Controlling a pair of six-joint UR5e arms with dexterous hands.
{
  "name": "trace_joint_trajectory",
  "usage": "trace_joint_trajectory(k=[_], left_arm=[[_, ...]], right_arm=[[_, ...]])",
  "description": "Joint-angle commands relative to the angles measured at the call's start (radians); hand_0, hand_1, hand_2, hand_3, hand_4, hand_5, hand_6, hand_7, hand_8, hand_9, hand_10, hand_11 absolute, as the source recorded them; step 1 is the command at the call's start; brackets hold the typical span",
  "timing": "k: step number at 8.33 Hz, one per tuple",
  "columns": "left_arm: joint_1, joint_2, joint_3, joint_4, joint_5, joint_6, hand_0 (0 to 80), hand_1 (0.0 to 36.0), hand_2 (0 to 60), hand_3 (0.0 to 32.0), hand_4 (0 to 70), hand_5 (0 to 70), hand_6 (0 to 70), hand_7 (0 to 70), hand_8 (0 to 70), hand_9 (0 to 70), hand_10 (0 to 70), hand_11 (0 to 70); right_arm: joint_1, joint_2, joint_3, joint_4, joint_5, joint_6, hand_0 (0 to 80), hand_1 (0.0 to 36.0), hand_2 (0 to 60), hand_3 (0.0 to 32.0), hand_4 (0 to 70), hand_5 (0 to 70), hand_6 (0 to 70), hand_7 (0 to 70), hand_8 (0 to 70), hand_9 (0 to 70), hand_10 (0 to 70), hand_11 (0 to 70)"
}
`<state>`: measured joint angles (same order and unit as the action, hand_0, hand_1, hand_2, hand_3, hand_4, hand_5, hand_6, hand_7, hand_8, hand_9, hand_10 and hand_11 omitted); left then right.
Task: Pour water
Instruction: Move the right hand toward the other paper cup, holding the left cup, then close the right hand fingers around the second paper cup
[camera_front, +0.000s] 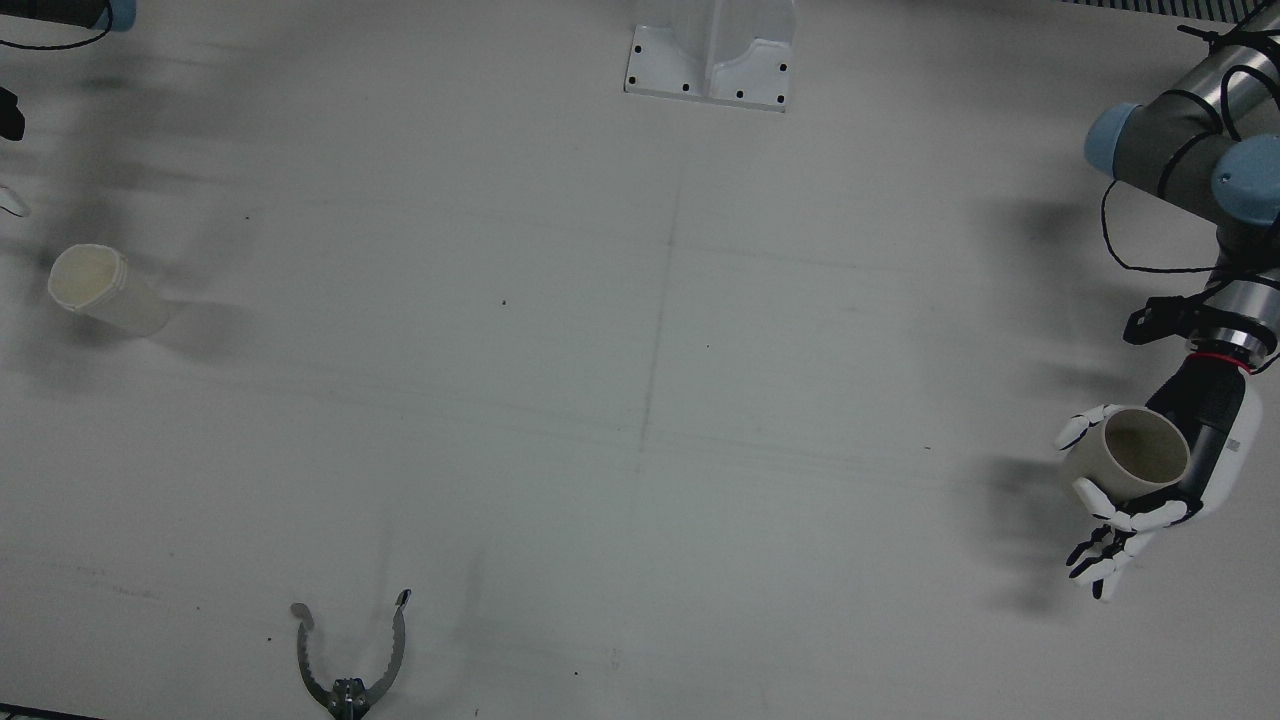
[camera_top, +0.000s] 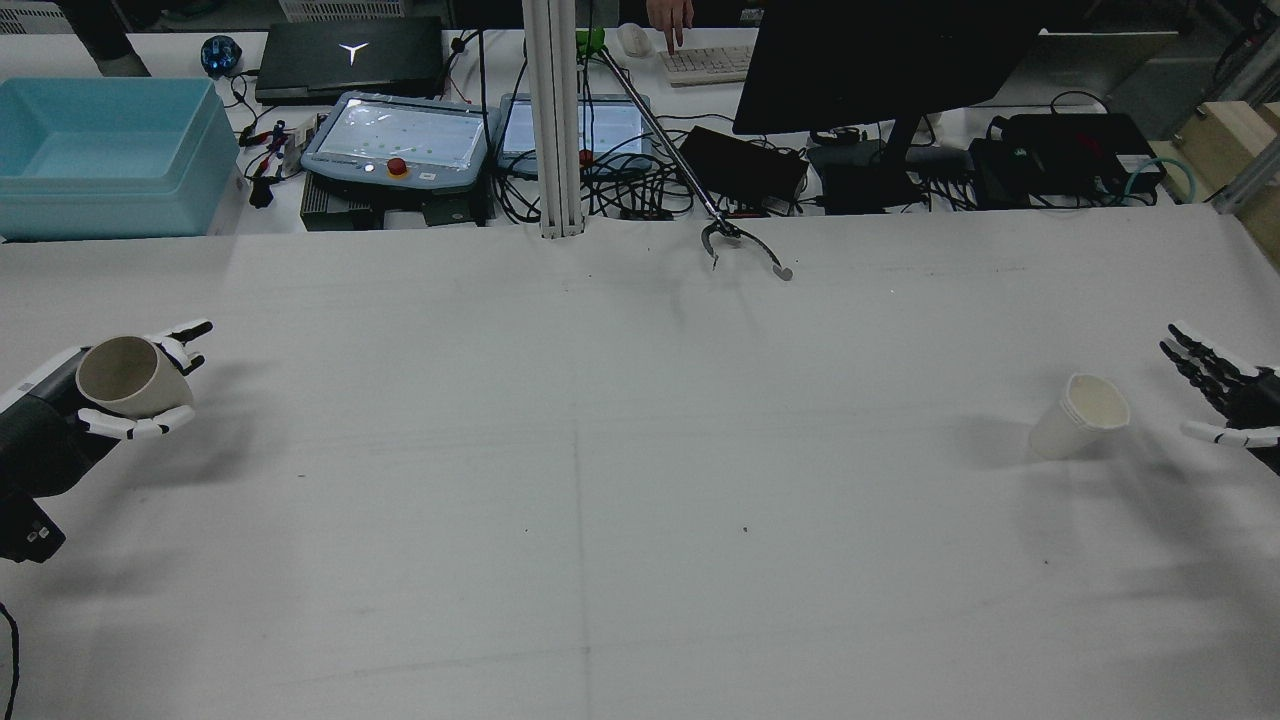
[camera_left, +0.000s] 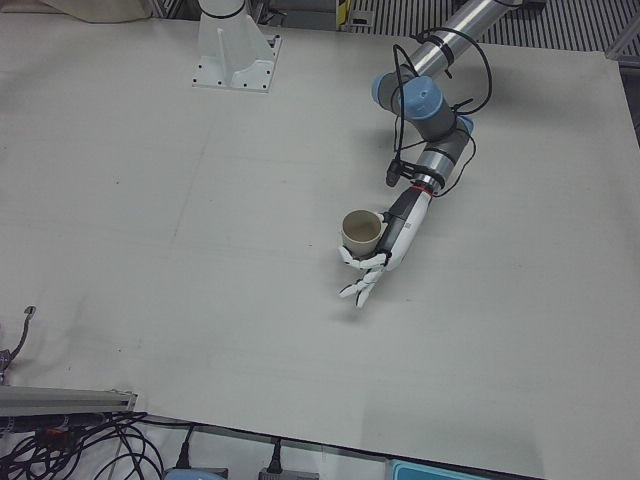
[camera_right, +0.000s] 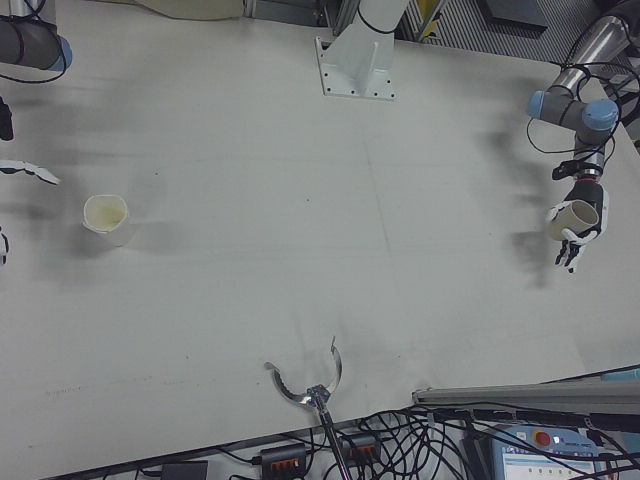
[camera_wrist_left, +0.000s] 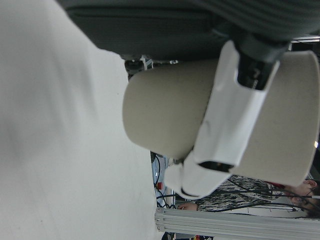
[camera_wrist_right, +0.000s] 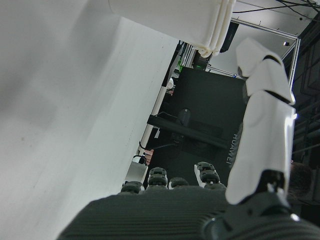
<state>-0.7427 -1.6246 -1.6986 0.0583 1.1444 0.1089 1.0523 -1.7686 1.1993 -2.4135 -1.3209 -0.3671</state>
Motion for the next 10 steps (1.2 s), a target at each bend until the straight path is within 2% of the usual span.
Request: trace_joint_trajectory(k=[1, 3, 5, 7, 10], left_arm=[[0.000, 0.000, -0.001, 0.000, -0.002, 0.000, 80.0, 36.0, 60.0, 0.0, 70.0, 70.0, 15.8, 15.3, 5.3, 4.1, 7.2, 14.4], [-0.001, 0.005, 0.000, 0.000, -0.002, 0.000, 80.0, 36.0, 60.0, 0.0, 70.0, 70.0, 15.6, 15.2, 5.3, 4.1, 7.2, 14.3], [-0.003, 0.008, 0.004, -0.002, -0.002, -0.001, 80.0, 36.0, 60.0, 0.0, 70.0, 70.0, 15.5, 14.7, 5.3, 4.0, 7.3, 14.4], [-0.003, 0.011, 0.005, -0.005, -0.002, -0.002, 80.0, 36.0, 60.0, 0.0, 70.0, 70.0, 15.3, 14.6, 5.5, 4.2, 7.4, 14.5], [-0.003, 0.011, 0.011, -0.011, -0.002, -0.002, 80.0, 36.0, 60.0, 0.0, 70.0, 70.0, 15.4, 14.5, 5.6, 4.2, 7.4, 14.6]], right_arm=[[-0.093, 0.018, 0.000, 0.001, 0.063, -0.027, 54.9, 28.6, 22.0, 0.0, 0.0, 6.5, 0.0, 0.0, 4.0, 3.3, 0.0, 0.0], [-0.196, 0.029, 0.000, 0.001, 0.133, -0.053, 58.6, 32.3, 24.4, 0.0, 0.0, 7.3, 0.0, 0.0, 2.9, 2.1, 0.0, 0.0], [-0.231, 0.040, 0.008, 0.000, 0.158, -0.059, 59.7, 33.0, 24.5, 0.0, 0.0, 7.6, 0.0, 0.0, 2.5, 1.6, 0.0, 0.0], [-0.253, 0.041, 0.016, 0.001, 0.170, -0.059, 62.5, 35.6, 27.1, 0.0, 0.0, 8.5, 0.4, 0.3, 2.1, 1.1, 0.0, 0.0], [-0.288, 0.041, 0.051, -0.001, 0.215, -0.059, 64.4, 36.0, 28.7, 0.0, 0.0, 9.3, 2.8, 4.3, 1.9, 1.0, 0.0, 0.0]])
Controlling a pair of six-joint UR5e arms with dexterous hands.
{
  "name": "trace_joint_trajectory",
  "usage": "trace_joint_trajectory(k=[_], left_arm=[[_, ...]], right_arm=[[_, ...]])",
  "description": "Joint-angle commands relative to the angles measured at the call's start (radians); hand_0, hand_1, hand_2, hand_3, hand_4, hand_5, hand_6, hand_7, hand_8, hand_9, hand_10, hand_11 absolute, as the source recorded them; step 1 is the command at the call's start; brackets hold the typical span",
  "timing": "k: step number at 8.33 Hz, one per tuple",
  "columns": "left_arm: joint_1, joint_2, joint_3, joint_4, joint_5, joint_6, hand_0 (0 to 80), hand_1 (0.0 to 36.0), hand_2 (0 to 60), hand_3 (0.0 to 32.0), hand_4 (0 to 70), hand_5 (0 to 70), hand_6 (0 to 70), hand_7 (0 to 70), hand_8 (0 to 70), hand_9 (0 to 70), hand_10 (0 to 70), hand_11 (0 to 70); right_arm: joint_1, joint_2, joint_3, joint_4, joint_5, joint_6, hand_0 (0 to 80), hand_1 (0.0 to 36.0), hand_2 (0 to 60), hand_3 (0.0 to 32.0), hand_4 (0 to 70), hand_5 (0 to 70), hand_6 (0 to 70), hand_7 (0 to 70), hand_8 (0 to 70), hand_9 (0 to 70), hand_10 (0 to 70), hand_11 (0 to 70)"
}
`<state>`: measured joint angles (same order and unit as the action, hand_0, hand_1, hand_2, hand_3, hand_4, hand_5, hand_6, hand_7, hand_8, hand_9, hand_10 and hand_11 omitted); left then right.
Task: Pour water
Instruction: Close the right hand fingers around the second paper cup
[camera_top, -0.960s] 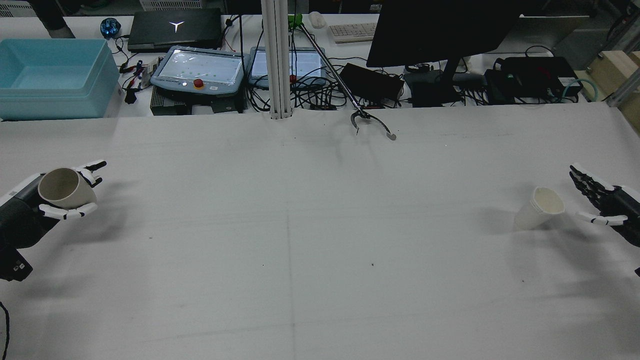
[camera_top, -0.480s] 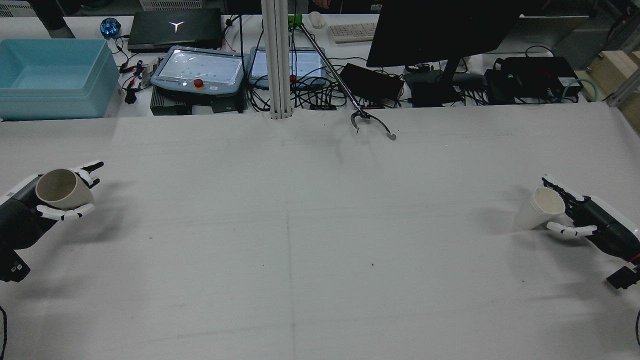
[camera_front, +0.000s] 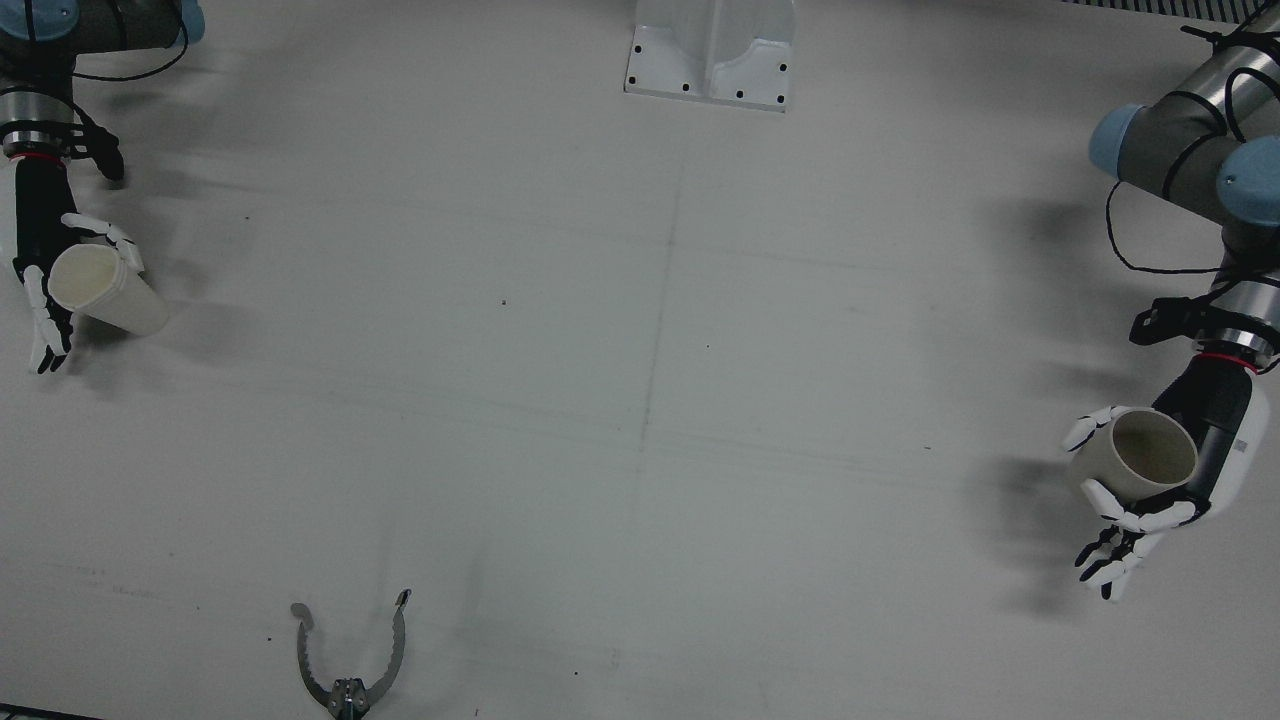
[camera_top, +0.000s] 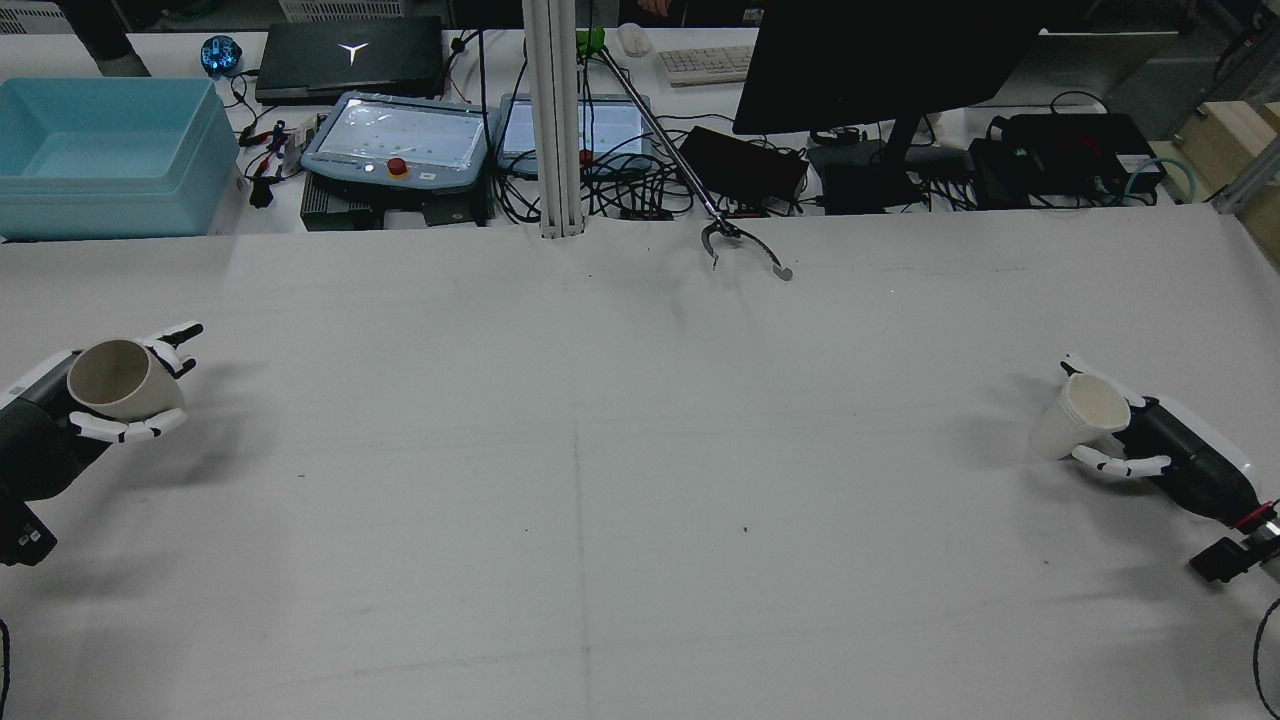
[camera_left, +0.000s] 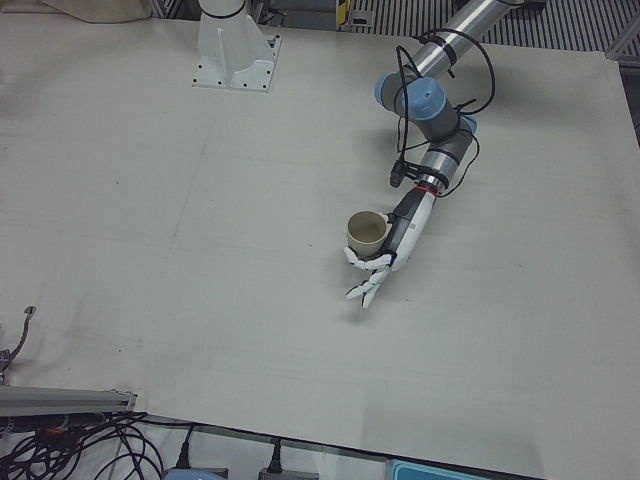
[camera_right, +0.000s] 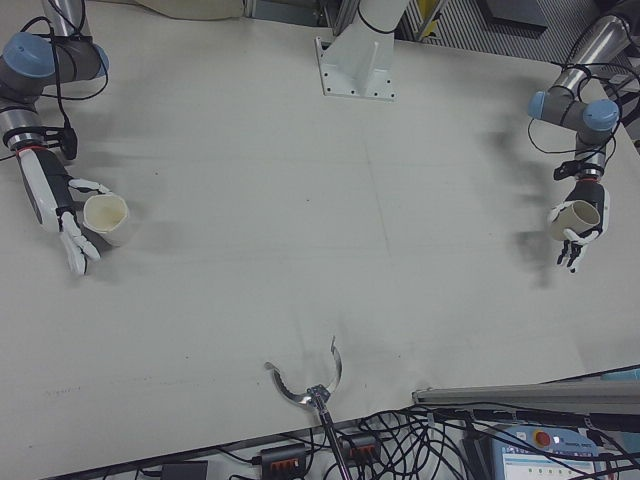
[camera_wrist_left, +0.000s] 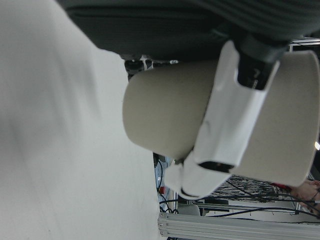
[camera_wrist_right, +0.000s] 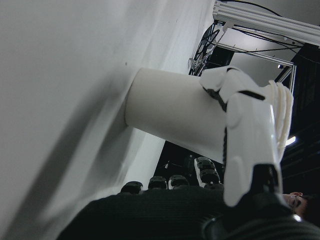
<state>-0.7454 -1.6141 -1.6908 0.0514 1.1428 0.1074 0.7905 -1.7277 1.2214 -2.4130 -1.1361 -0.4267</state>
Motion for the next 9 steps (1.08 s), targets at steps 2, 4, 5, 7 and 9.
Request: trace_joint_trajectory(k=[2, 4, 5, 7, 9], left_arm=[[-0.002, 0.000, 0.005, -0.005, 0.000, 0.000, 80.0, 36.0, 60.0, 0.0, 70.0, 70.0, 15.3, 14.4, 5.5, 4.1, 7.4, 14.6], [0.000, 0.006, 0.005, -0.007, 0.000, 0.001, 80.0, 36.0, 60.0, 0.0, 70.0, 70.0, 15.1, 14.3, 5.5, 4.1, 7.4, 14.6], [0.001, 0.006, 0.005, -0.007, 0.000, 0.002, 80.0, 36.0, 60.0, 0.0, 70.0, 70.0, 15.1, 14.3, 5.4, 4.1, 7.4, 14.6], [0.004, -0.003, 0.000, 0.002, 0.002, 0.002, 80.0, 36.0, 60.0, 0.0, 70.0, 70.0, 15.3, 14.7, 5.5, 4.2, 7.4, 14.5], [0.008, -0.039, -0.007, 0.046, 0.005, 0.009, 80.0, 36.0, 60.0, 0.0, 70.0, 70.0, 15.8, 15.3, 5.4, 4.2, 7.3, 14.5]], right_arm=[[-0.048, 0.000, 0.044, -0.006, 0.070, 0.000, 70.6, 36.0, 31.1, 0.0, 0.0, 10.3, 5.5, 9.9, 3.3, 3.4, 0.0, 0.0], [-0.056, -0.001, 0.044, -0.012, 0.075, 0.000, 80.0, 36.0, 47.8, 0.0, 6.2, 14.8, 19.7, 41.0, 15.0, 22.6, 0.0, 0.0], [-0.056, -0.001, 0.044, -0.012, 0.075, 0.000, 80.0, 36.0, 60.0, 0.0, 11.2, 17.5, 29.1, 58.3, 24.5, 36.9, 0.0, 0.0], [-0.051, -0.003, 0.070, -0.018, 0.076, 0.002, 80.0, 36.0, 60.0, 0.0, 11.9, 21.0, 37.4, 69.0, 34.2, 48.6, 0.0, 0.0], [-0.024, -0.039, 0.162, -0.029, 0.099, 0.009, 80.0, 36.0, 60.0, 0.0, 7.2, 21.2, 33.8, 57.8, 28.5, 40.4, 0.0, 0.0]])
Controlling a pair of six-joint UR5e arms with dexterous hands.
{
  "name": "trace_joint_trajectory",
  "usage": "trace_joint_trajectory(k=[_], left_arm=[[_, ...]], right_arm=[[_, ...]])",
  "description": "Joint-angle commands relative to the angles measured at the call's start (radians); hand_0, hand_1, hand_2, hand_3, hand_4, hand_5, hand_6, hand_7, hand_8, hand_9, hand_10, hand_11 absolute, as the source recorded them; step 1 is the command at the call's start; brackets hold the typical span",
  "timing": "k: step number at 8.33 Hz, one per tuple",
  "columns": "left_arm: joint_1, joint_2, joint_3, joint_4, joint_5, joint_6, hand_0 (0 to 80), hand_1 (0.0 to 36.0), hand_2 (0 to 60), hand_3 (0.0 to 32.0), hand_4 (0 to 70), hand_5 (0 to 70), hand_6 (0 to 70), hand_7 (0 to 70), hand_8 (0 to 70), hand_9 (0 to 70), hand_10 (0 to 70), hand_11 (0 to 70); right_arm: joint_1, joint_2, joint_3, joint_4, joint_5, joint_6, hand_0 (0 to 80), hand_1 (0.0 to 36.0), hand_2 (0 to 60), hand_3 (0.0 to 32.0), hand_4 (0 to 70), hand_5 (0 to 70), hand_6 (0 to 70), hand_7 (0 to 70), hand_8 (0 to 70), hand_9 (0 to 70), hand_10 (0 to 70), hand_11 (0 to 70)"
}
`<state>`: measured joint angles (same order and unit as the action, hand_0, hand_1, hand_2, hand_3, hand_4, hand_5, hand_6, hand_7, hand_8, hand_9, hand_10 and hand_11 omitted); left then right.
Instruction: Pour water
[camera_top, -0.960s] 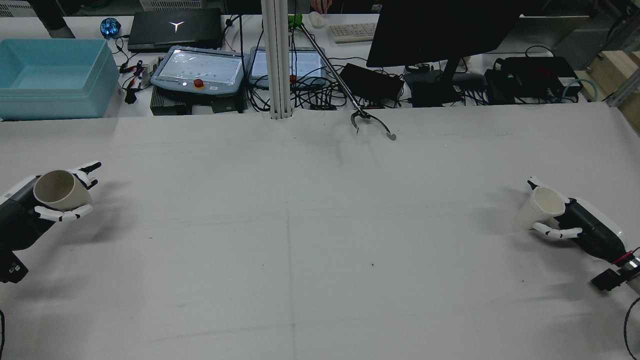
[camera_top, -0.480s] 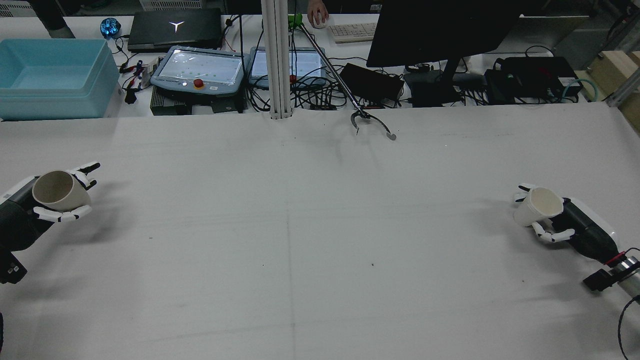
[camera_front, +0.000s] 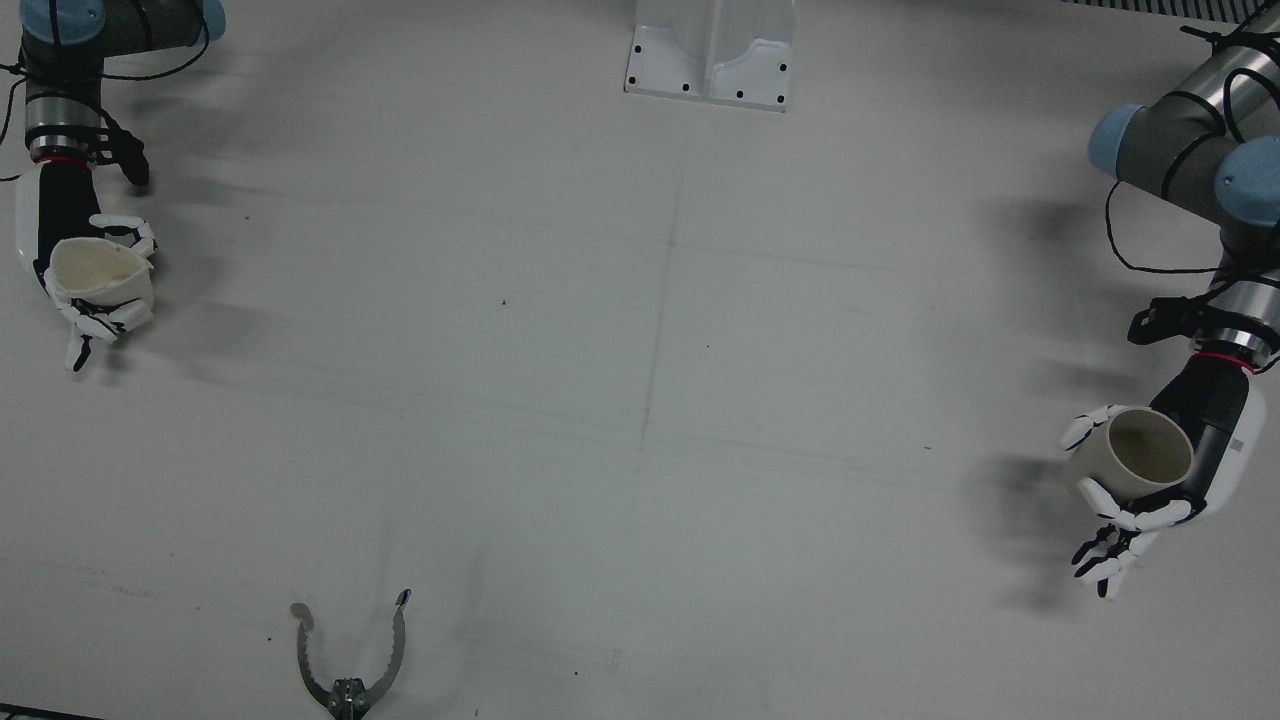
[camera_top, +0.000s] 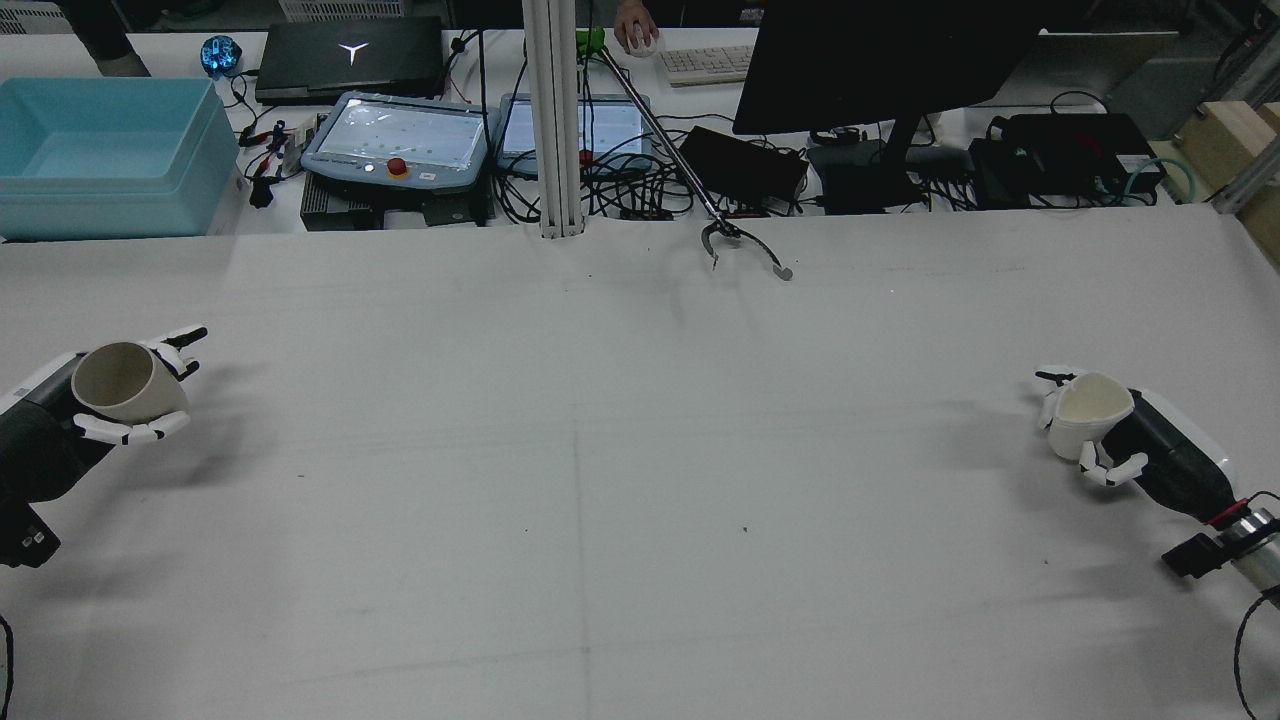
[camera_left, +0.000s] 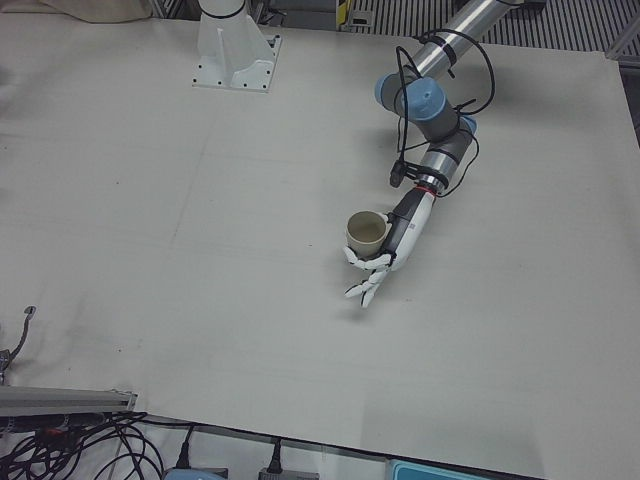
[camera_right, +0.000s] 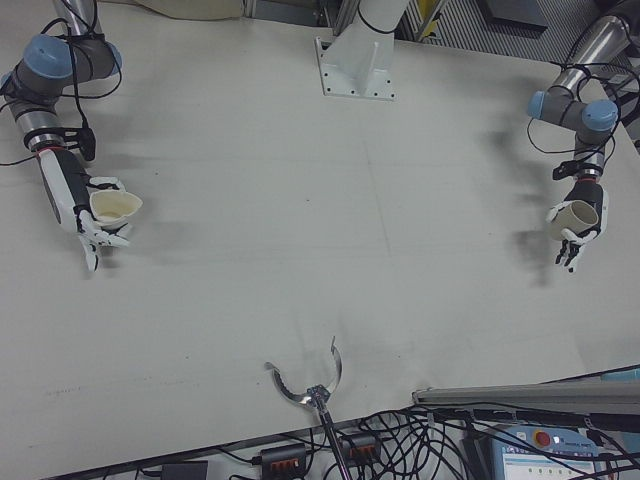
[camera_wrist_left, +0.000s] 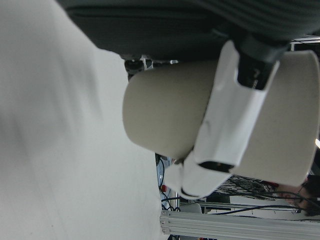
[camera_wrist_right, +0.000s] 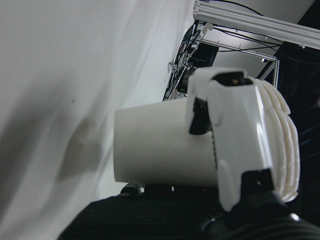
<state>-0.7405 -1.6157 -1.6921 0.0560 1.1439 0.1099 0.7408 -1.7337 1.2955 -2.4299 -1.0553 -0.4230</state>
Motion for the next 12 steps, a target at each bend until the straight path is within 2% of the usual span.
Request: trace_joint_trajectory(k=[1, 2, 3, 4, 5, 6, 7, 8, 9, 10, 11, 12], left_arm=[[0.009, -0.082, -0.008, 0.079, 0.010, 0.014, 80.0, 36.0, 60.0, 0.0, 70.0, 70.0, 16.1, 15.6, 5.3, 4.1, 7.2, 14.3], [0.051, -0.140, -0.008, 0.129, 0.010, 0.013, 80.0, 36.0, 60.0, 0.0, 70.0, 70.0, 16.4, 15.7, 5.2, 3.9, 7.2, 14.3], [0.096, -0.224, -0.006, 0.209, 0.011, 0.016, 80.0, 36.0, 60.0, 0.0, 70.0, 70.0, 16.3, 15.0, 5.0, 3.4, 7.1, 14.1], [0.162, -0.275, -0.003, 0.259, 0.010, 0.017, 80.0, 36.0, 60.0, 0.0, 70.0, 70.0, 16.5, 14.8, 5.0, 3.2, 6.8, 13.7], [0.185, -0.309, -0.003, 0.296, 0.011, 0.037, 80.0, 36.0, 60.0, 0.0, 70.0, 70.0, 16.7, 14.4, 5.2, 3.3, 7.0, 13.9], [0.199, -0.346, 0.011, 0.321, 0.016, 0.059, 80.0, 36.0, 60.0, 0.0, 70.0, 70.0, 16.8, 14.4, 5.4, 3.5, 7.1, 14.1], [0.213, -0.392, 0.038, 0.344, 0.049, 0.059, 80.0, 36.0, 60.0, 0.0, 70.0, 70.0, 17.2, 14.7, 5.4, 3.5, 7.1, 14.0], [0.213, -0.439, 0.061, 0.370, 0.068, 0.060, 80.0, 36.0, 60.0, 0.0, 70.0, 70.0, 18.9, 16.2, 5.9, 3.9, 7.0, 13.8], [0.211, -0.472, 0.060, 0.387, 0.068, 0.057, 80.0, 36.0, 60.0, 0.0, 70.0, 70.0, 20.3, 17.4, 6.1, 4.1, 7.0, 13.8], [0.213, -0.519, 0.064, 0.427, 0.068, 0.057, 80.0, 36.0, 60.0, 0.0, 70.0, 70.0, 20.2, 17.3, 6.1, 4.0, 6.7, 13.3], [0.214, -0.567, 0.064, 0.461, 0.068, 0.059, 80.0, 36.0, 60.0, 0.0, 70.0, 70.0, 20.6, 17.4, 6.0, 3.4, 6.1, 12.5], [0.213, -0.620, 0.096, 0.476, 0.070, 0.057, 80.0, 36.0, 60.0, 0.0, 70.0, 70.0, 20.9, 17.6, 6.1, 3.3, 6.1, 12.4]], right_arm=[[0.073, -0.053, 0.176, -0.055, 0.017, 0.006, 80.0, 36.0, 60.0, 0.0, 7.6, 21.1, 33.7, 56.1, 27.0, 38.3, 0.0, 0.0], [0.130, -0.056, 0.292, -0.184, 0.008, 0.018, 80.0, 36.0, 60.0, 0.0, 9.2, 21.0, 34.0, 54.9, 25.1, 35.8, 0.0, 0.0], [0.178, -0.052, 0.429, -0.365, -0.002, 0.032, 80.0, 36.0, 60.0, 0.0, 12.8, 20.9, 35.5, 56.7, 25.0, 36.0, 0.0, 0.0], [0.257, -0.032, 0.546, -0.555, -0.076, 0.029, 80.0, 36.0, 60.0, 0.0, 14.6, 20.8, 35.7, 56.4, 24.7, 35.4, 0.0, 0.0], [0.337, 0.053, 0.614, -0.725, -0.154, 0.027, 80.0, 36.0, 60.0, 0.0, 13.0, 20.8, 34.1, 52.8, 24.1, 34.4, 0.0, 0.0], [0.394, 0.128, 0.658, -0.883, -0.213, 0.023, 80.0, 36.0, 60.0, 0.0, 13.8, 20.9, 35.7, 55.5, 25.2, 36.0, 0.0, 0.0], [0.403, 0.208, 0.710, -1.026, -0.224, 0.014, 80.0, 36.0, 60.0, 0.0, 16.0, 21.0, 37.1, 57.0, 26.0, 37.0, 0.0, 0.0], [0.402, 0.300, 0.775, -1.155, -0.224, -0.066, 80.0, 36.0, 60.0, 0.0, 15.9, 21.2, 37.7, 56.4, 27.2, 38.3, 0.0, 0.0], [0.394, 0.391, 0.828, -1.245, -0.216, -0.176, 80.0, 36.0, 60.0, 0.0, 18.5, 21.4, 39.2, 58.7, 28.4, 40.2, 0.0, 0.0], [0.370, 0.466, 0.846, -1.290, -0.213, -0.250, 80.0, 36.0, 60.0, 0.0, 24.1, 21.4, 42.8, 66.4, 28.6, 41.1, 0.0, 0.0], [0.338, 0.508, 0.847, -1.296, -0.198, -0.307, 80.0, 36.0, 60.0, 0.0, 31.4, 21.5, 48.8, 70.0, 29.3, 42.8, 0.0, 0.0], [0.284, 0.529, 0.873, -1.296, -0.145, -0.404, 80.0, 36.0, 60.0, 0.0, 35.9, 21.6, 52.2, 70.0, 29.6, 43.7, 0.0, 0.0]])
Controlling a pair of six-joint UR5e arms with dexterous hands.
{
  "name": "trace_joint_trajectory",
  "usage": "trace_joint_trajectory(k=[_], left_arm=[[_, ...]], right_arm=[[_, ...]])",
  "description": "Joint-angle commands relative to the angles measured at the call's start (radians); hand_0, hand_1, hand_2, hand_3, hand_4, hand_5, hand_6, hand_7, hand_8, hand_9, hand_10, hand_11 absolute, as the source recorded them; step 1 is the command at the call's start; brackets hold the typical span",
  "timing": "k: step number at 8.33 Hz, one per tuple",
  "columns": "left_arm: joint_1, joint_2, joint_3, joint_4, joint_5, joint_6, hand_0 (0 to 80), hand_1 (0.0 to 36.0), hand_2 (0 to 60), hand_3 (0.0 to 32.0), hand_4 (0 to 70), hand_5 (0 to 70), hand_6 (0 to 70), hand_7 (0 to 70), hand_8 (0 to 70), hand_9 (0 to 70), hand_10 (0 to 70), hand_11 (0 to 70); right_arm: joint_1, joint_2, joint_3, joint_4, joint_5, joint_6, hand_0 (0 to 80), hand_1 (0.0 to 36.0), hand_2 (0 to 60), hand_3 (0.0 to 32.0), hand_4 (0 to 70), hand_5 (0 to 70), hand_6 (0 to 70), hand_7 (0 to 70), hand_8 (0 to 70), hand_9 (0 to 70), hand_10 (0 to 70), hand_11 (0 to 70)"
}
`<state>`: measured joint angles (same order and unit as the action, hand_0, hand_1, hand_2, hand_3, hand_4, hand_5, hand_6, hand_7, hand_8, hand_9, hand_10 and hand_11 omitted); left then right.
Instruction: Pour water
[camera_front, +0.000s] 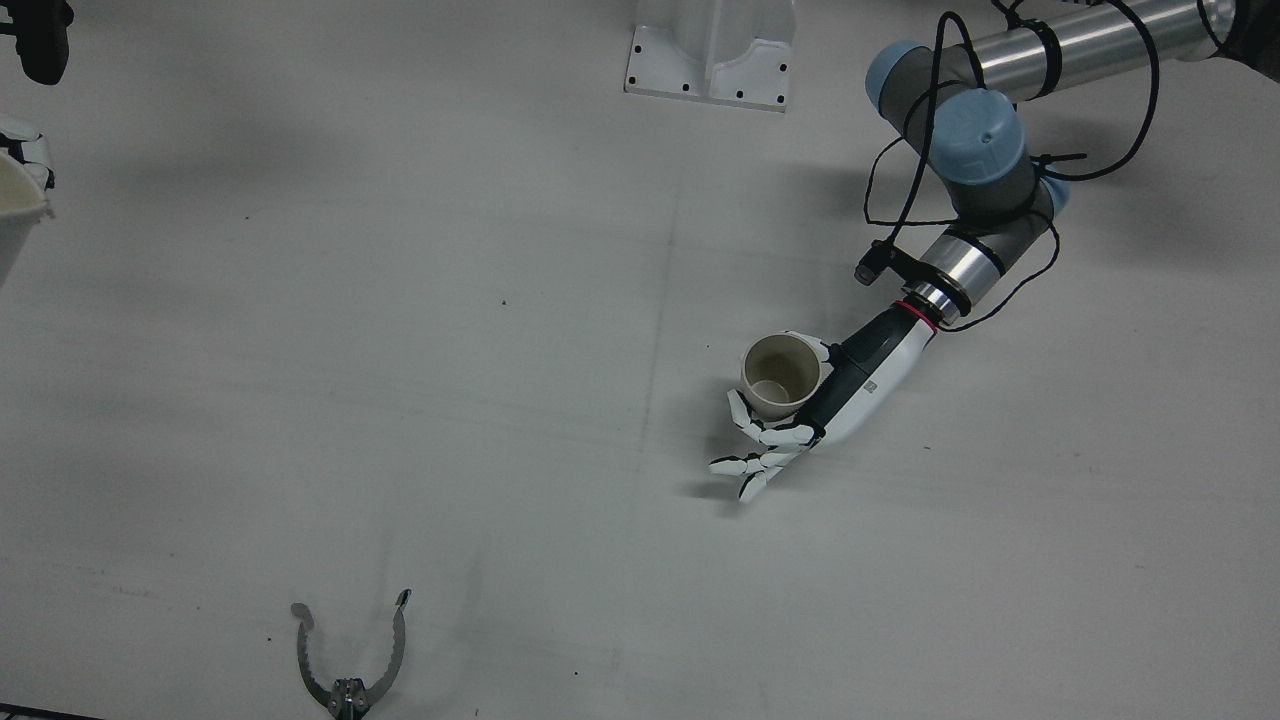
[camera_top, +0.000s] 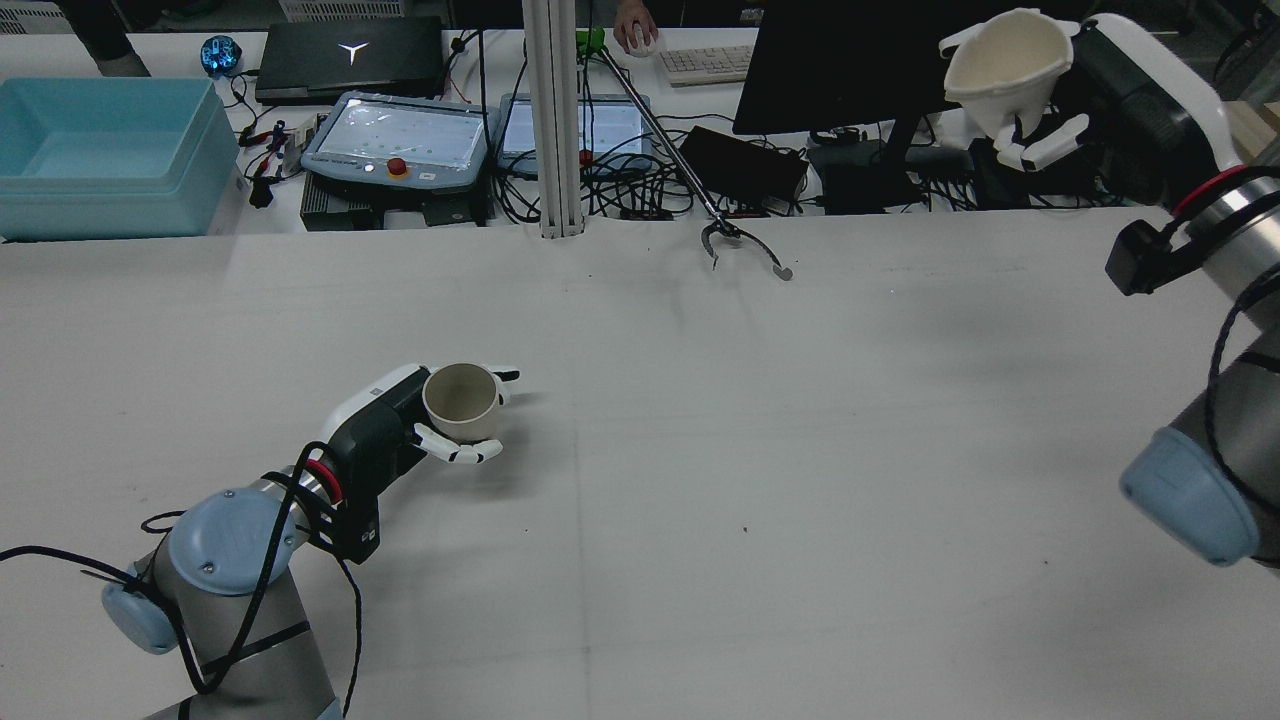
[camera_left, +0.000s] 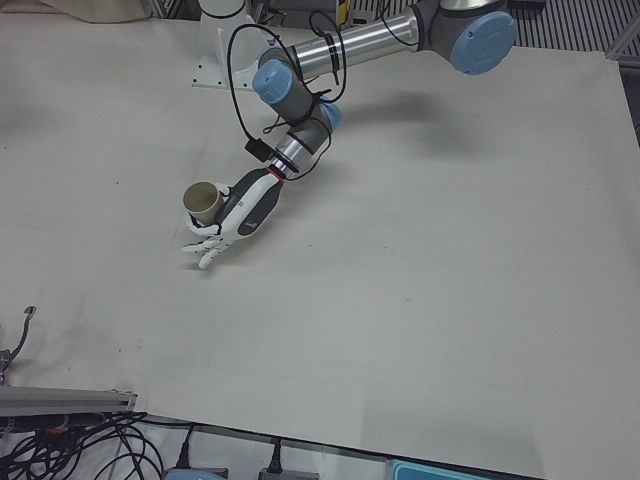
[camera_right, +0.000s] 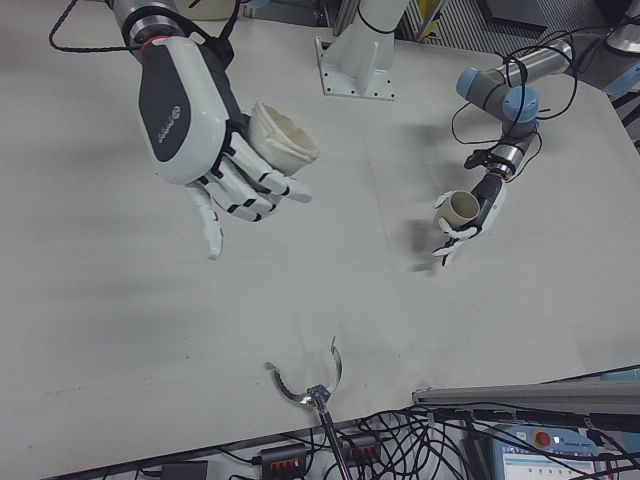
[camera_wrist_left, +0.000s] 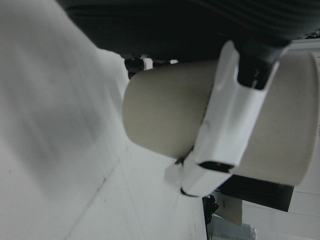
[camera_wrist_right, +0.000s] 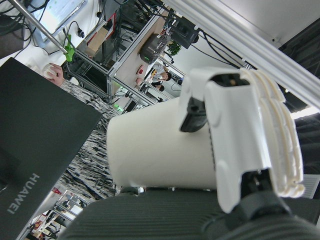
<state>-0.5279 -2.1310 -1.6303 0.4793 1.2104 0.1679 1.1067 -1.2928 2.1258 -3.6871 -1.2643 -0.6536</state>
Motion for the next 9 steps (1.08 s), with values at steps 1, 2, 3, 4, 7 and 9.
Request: trace_joint_trajectory(k=[1, 2, 3, 4, 7, 9], left_arm=[[0.000, -0.140, 0.047, 0.067, 0.006, -0.001, 80.0, 36.0, 60.0, 0.0, 70.0, 70.0, 21.5, 18.1, 6.2, 3.5, 6.0, 12.3], [0.002, -0.164, 0.047, 0.082, 0.006, -0.001, 80.0, 36.0, 60.0, 0.0, 70.0, 70.0, 21.5, 18.1, 6.1, 3.3, 5.8, 12.0], [0.002, -0.191, 0.046, 0.102, 0.006, -0.001, 80.0, 36.0, 60.0, 0.0, 70.0, 70.0, 21.6, 18.2, 6.2, 3.3, 5.8, 12.0], [0.002, -0.211, 0.040, 0.119, 0.006, -0.002, 80.0, 36.0, 60.0, 0.0, 70.0, 70.0, 21.6, 18.2, 6.2, 3.3, 5.8, 11.9], [0.003, -0.269, 0.026, 0.131, 0.020, -0.011, 80.0, 36.0, 60.0, 0.0, 70.0, 70.0, 21.3, 18.0, 6.0, 2.9, 5.4, 11.3], [0.002, -0.316, 0.027, 0.146, 0.058, -0.013, 80.0, 36.0, 60.0, 0.0, 70.0, 70.0, 20.8, 16.8, 5.3, 1.9, 5.2, 11.1]], right_arm=[[-0.152, 0.102, 0.077, -0.037, 0.135, -0.310, 80.0, 36.0, 60.0, 0.0, 40.0, 21.6, 55.5, 70.0, 29.7, 44.5, 0.0, 0.0], [-0.228, 0.116, 0.107, -0.036, 0.211, -0.456, 80.0, 36.0, 60.0, 0.0, 40.1, 21.6, 55.8, 70.0, 29.6, 44.6, 0.0, 0.0], [-0.320, 0.142, 0.123, -0.025, 0.300, -0.641, 80.0, 36.0, 60.0, 0.0, 39.4, 21.6, 55.3, 70.0, 28.9, 44.0, 0.0, 0.0], [-0.396, 0.162, 0.117, 0.008, 0.381, -0.776, 80.0, 36.0, 60.0, 0.0, 36.4, 21.5, 52.9, 70.0, 28.2, 43.1, 0.0, 0.0], [-0.513, 0.162, 0.056, 0.241, 0.534, -1.102, 80.0, 36.0, 60.0, 0.0, 27.7, 21.6, 47.1, 70.0, 28.3, 41.7, 0.0, 0.0], [-0.559, 0.165, 0.016, 0.361, 0.592, -1.266, 80.0, 36.0, 60.0, 0.0, 27.5, 21.3, 44.1, 70.0, 27.5, 40.4, 0.0, 0.0]])
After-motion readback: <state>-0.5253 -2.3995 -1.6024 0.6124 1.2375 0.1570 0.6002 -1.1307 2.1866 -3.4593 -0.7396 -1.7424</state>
